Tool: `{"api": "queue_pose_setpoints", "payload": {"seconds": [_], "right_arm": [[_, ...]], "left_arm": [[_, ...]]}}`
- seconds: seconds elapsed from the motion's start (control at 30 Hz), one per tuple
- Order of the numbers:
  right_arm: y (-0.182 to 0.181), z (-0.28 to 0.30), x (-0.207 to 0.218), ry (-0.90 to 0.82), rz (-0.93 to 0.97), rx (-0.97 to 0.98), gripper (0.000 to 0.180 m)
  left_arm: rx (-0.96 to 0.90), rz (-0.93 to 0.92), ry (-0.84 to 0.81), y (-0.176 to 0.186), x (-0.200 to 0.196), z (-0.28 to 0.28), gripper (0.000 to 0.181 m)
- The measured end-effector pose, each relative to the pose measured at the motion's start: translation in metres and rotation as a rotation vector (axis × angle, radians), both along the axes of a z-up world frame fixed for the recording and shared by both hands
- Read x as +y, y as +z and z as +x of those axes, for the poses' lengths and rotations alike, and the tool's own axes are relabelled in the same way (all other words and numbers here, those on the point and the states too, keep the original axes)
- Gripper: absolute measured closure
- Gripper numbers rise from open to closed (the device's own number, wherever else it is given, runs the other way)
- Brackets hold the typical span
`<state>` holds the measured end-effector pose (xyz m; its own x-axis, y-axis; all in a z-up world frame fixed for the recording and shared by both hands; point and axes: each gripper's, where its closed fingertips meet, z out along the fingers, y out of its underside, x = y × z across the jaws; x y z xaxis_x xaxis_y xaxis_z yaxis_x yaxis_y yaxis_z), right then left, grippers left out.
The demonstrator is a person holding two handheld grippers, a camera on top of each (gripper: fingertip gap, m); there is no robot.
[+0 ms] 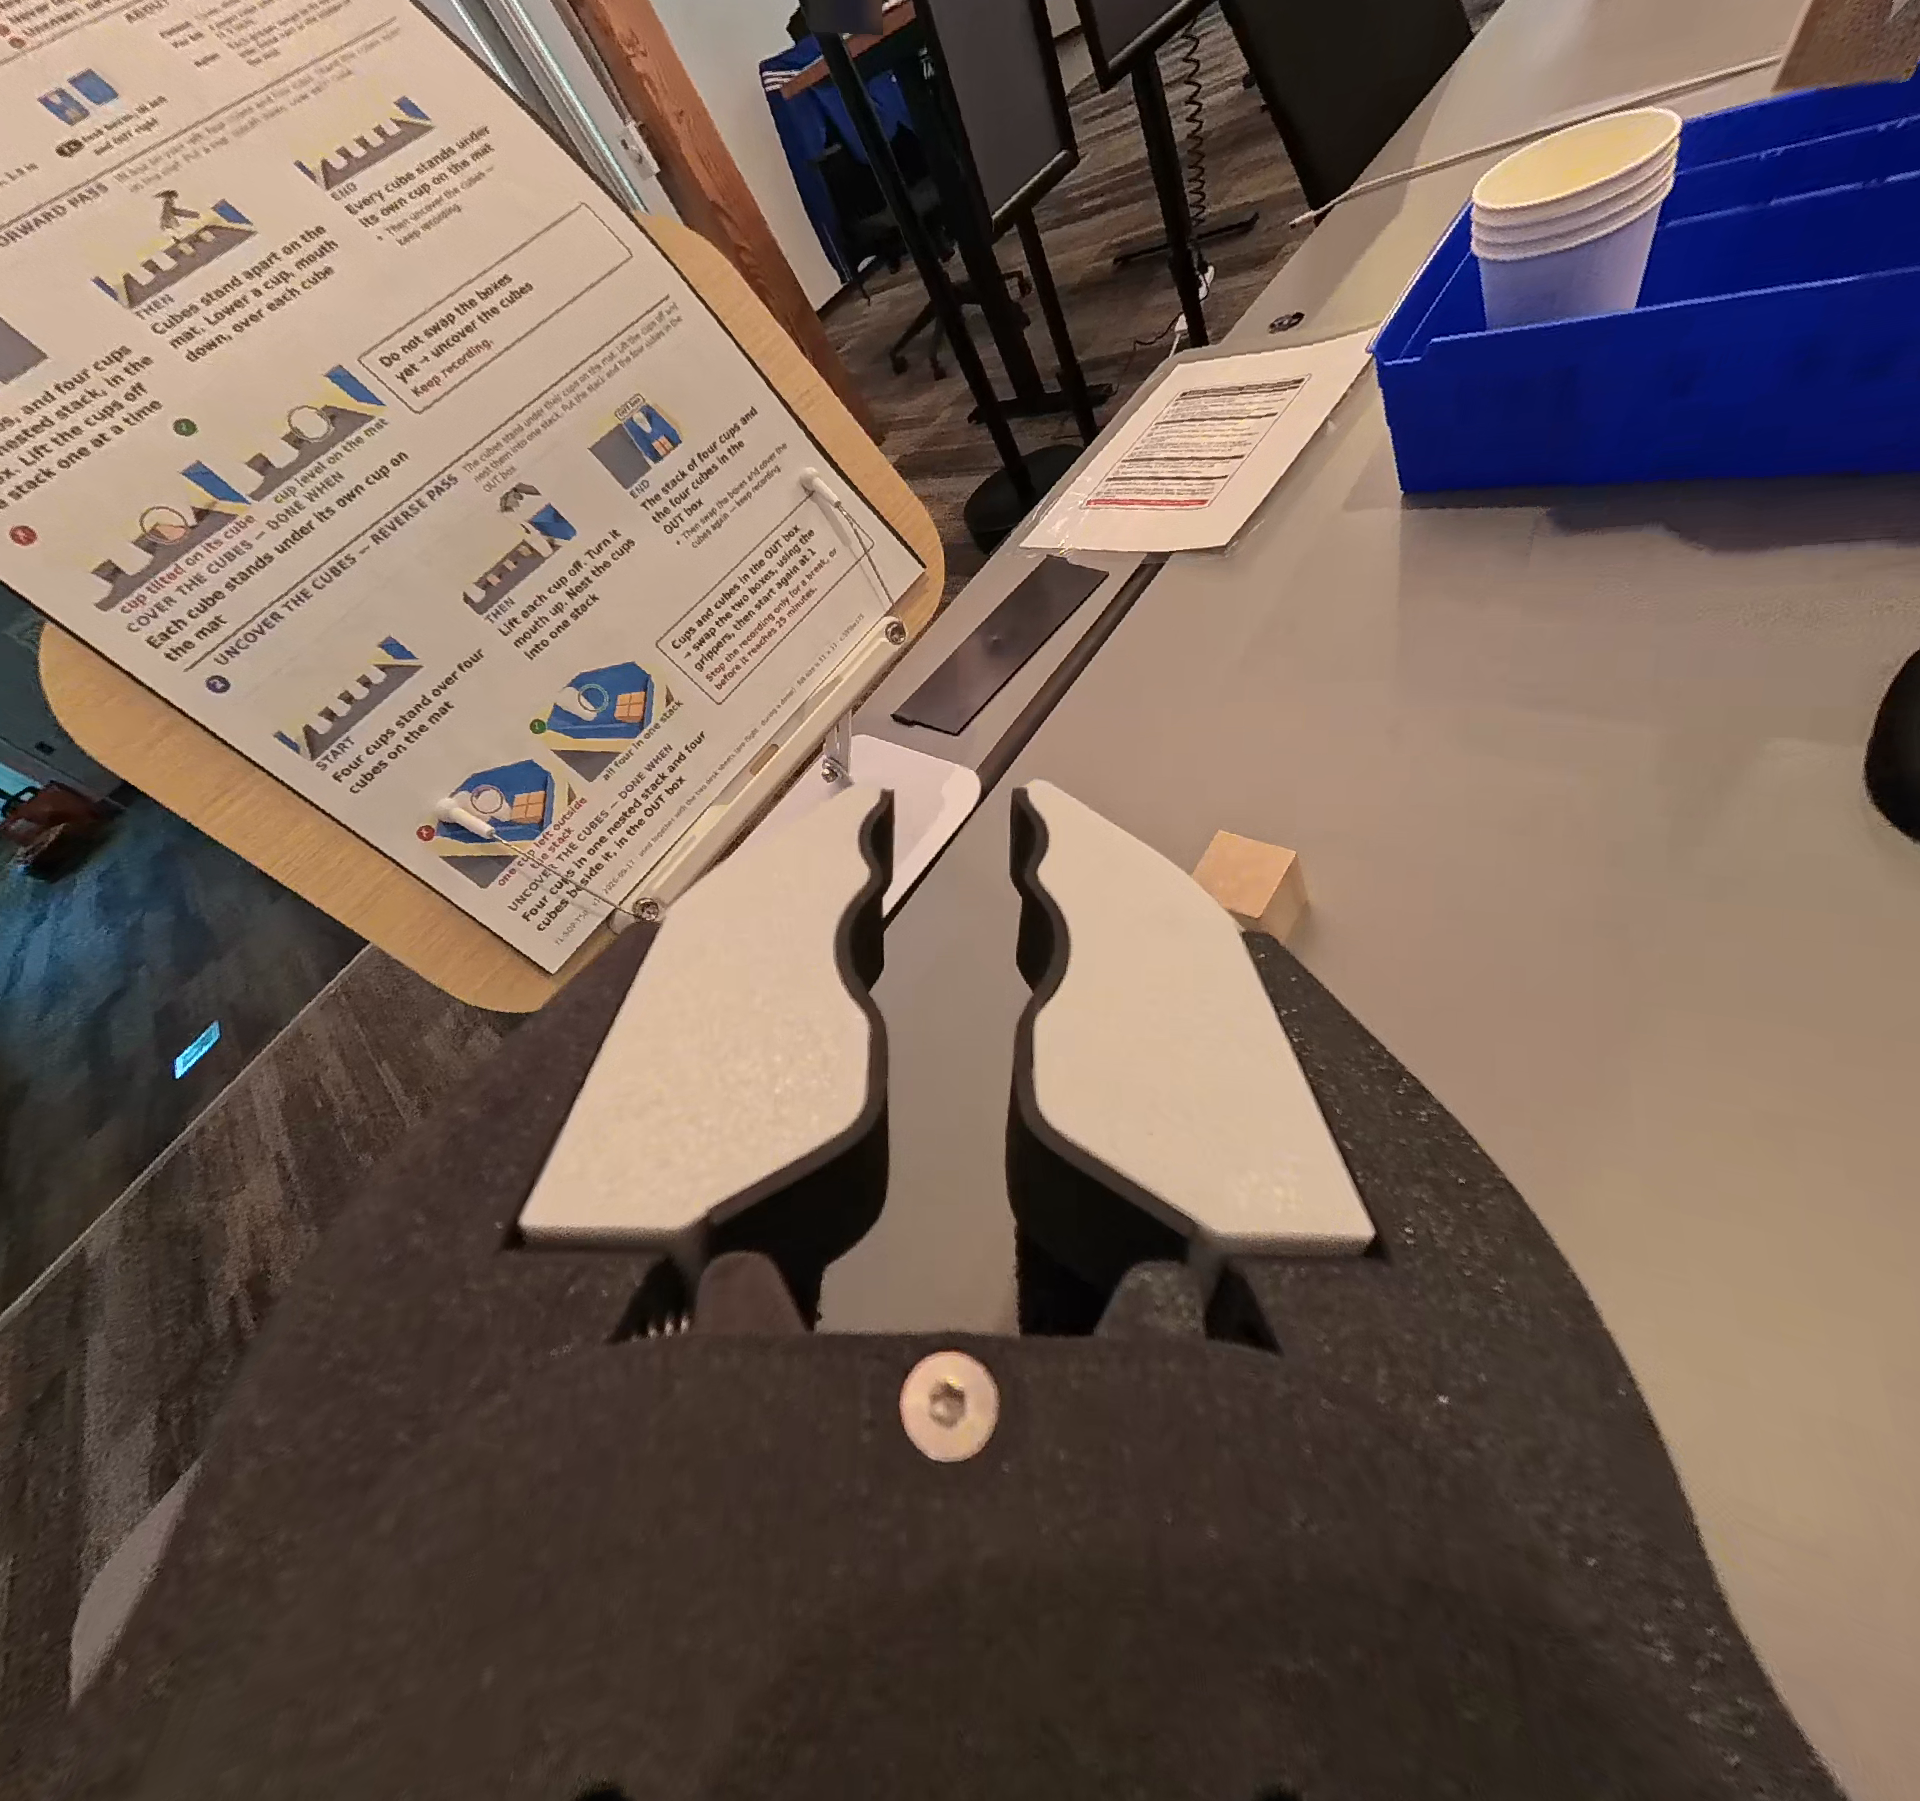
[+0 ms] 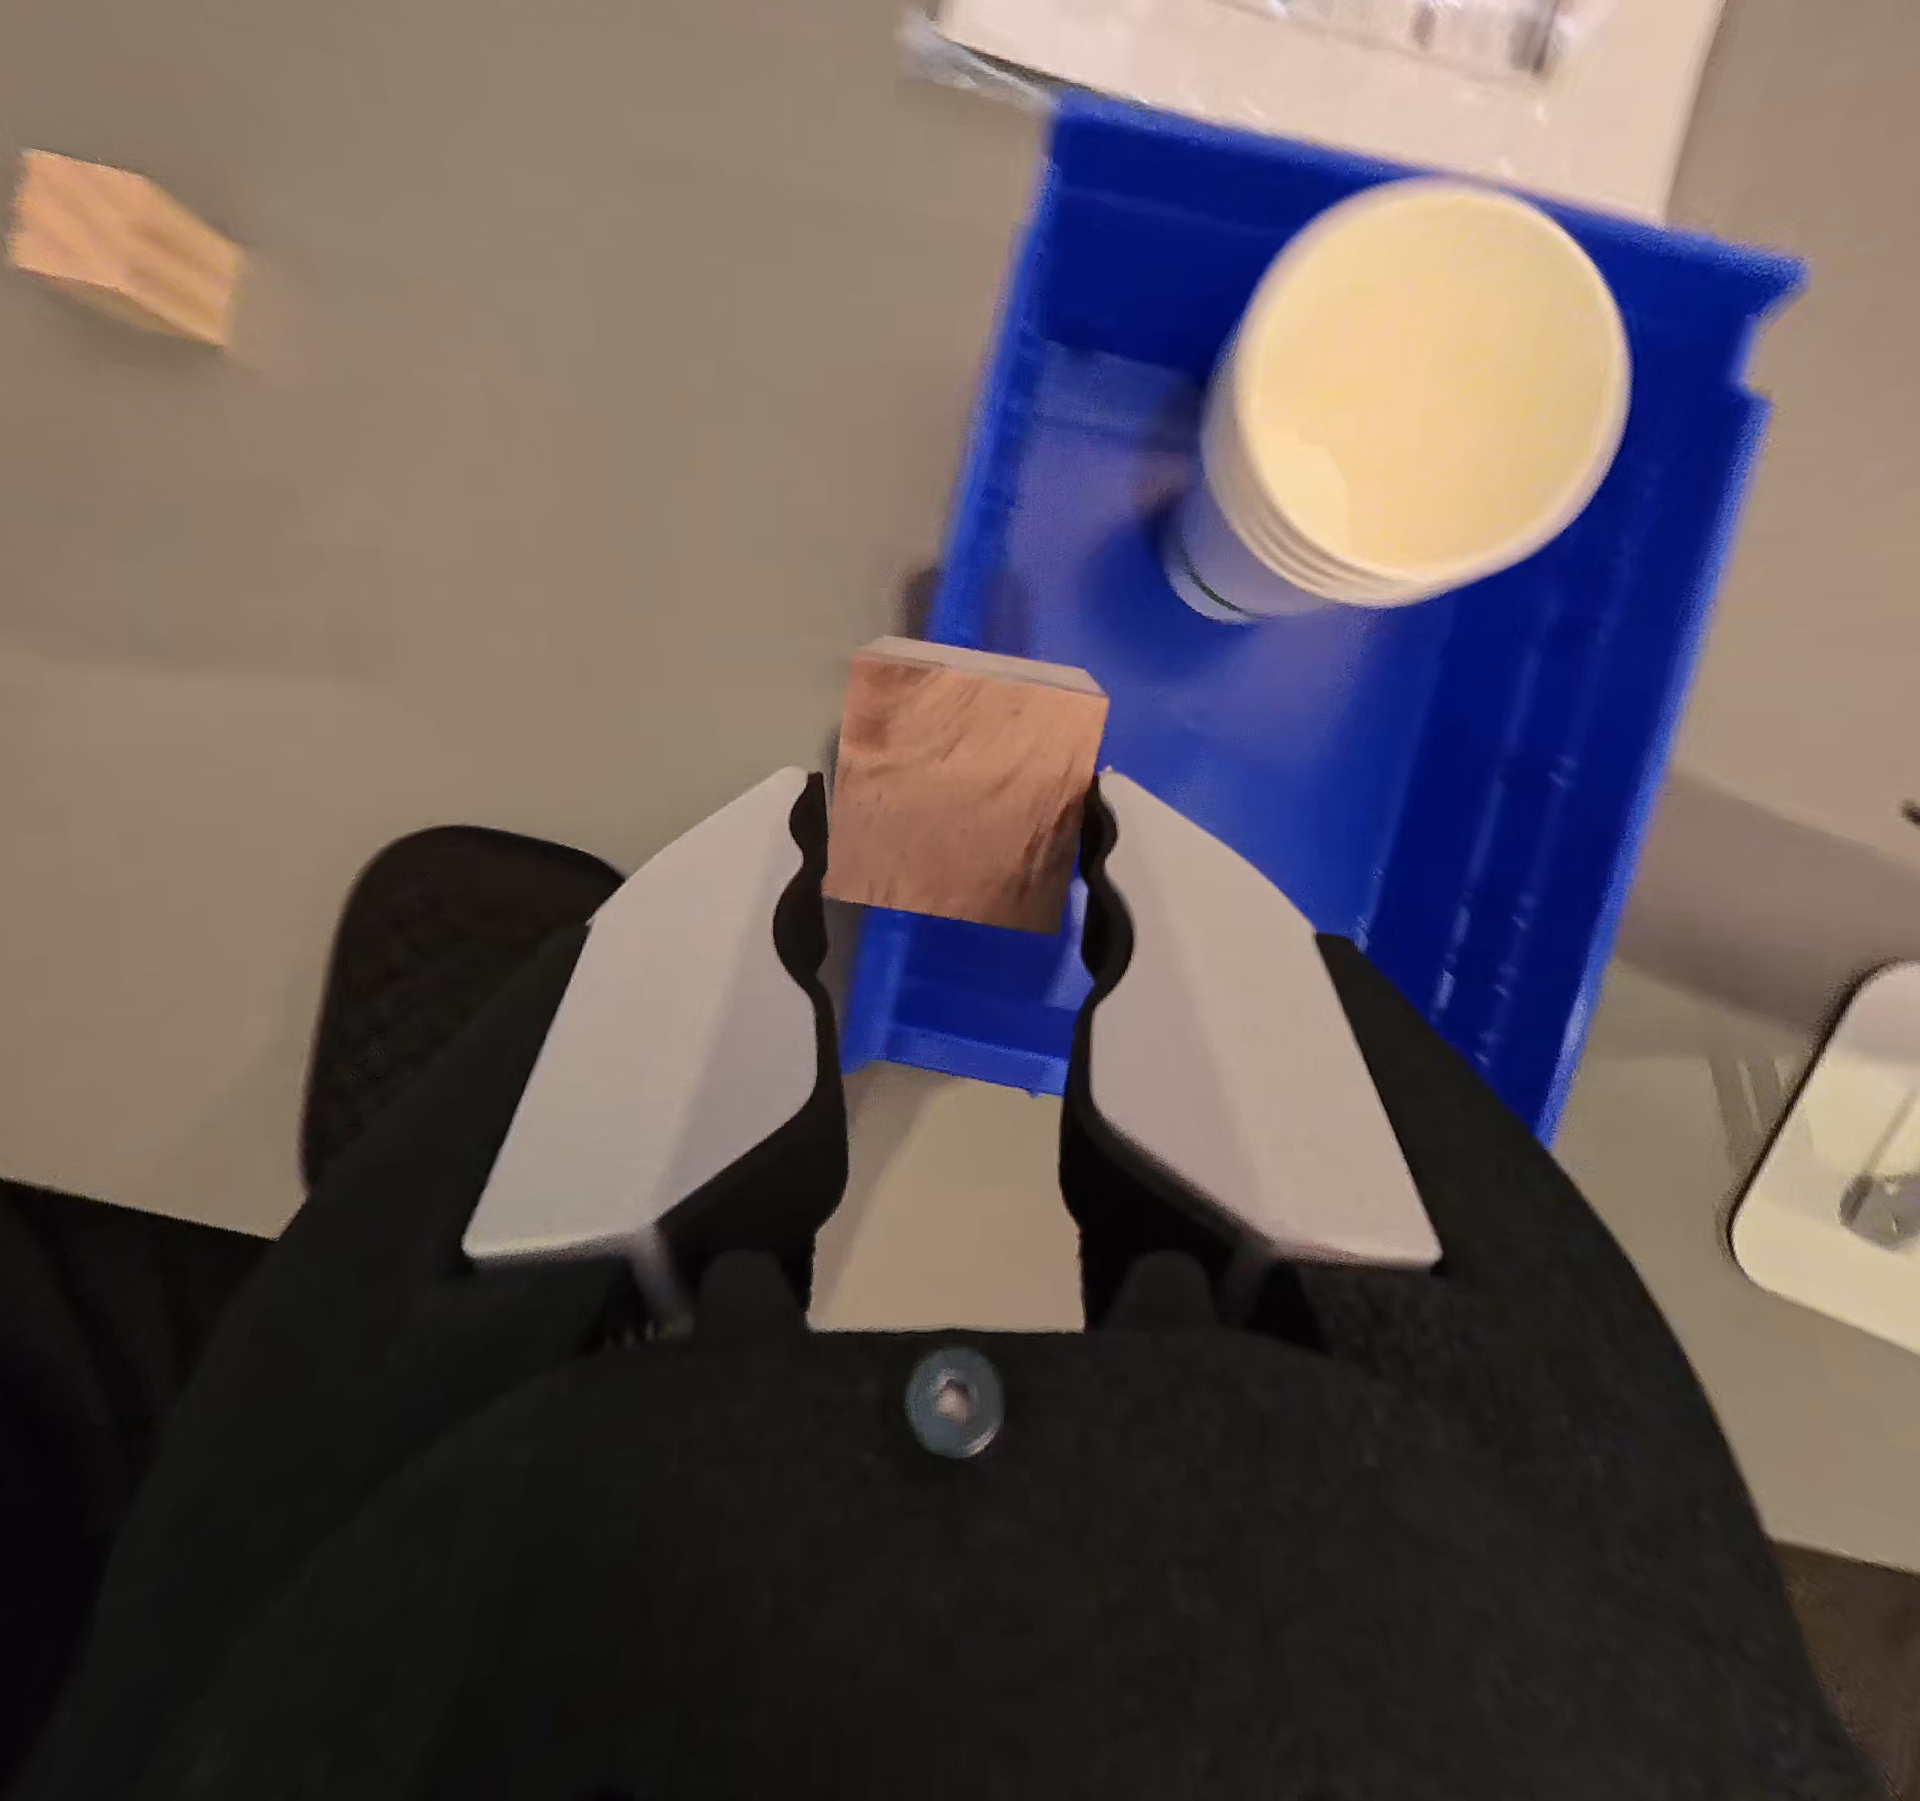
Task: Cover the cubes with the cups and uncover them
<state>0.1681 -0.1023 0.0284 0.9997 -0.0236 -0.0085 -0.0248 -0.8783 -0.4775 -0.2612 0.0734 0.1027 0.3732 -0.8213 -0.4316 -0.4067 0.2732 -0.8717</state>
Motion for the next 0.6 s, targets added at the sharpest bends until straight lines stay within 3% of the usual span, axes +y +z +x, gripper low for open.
{"api": "queue_pose_setpoints", "payload": {"seconds": [0.13,0.37,0.6], "right_arm": [[-0.043,0.059,-0.018,-0.084,-0.097,-0.006,0.133],[-0.119,0.111,-0.020,-0.124,-0.201,0.016,0.133],[-0.153,0.129,-0.021,-0.127,-0.288,-0.047,0.133]], "left_arm": [[-0.016,-0.027,-0.041,0.003,-0.006,-0.001,0.160],[-0.073,-0.045,-0.057,0.017,-0.011,-0.016,0.161],[-0.116,-0.045,-0.064,0.028,-0.013,-0.030,0.161]]}}
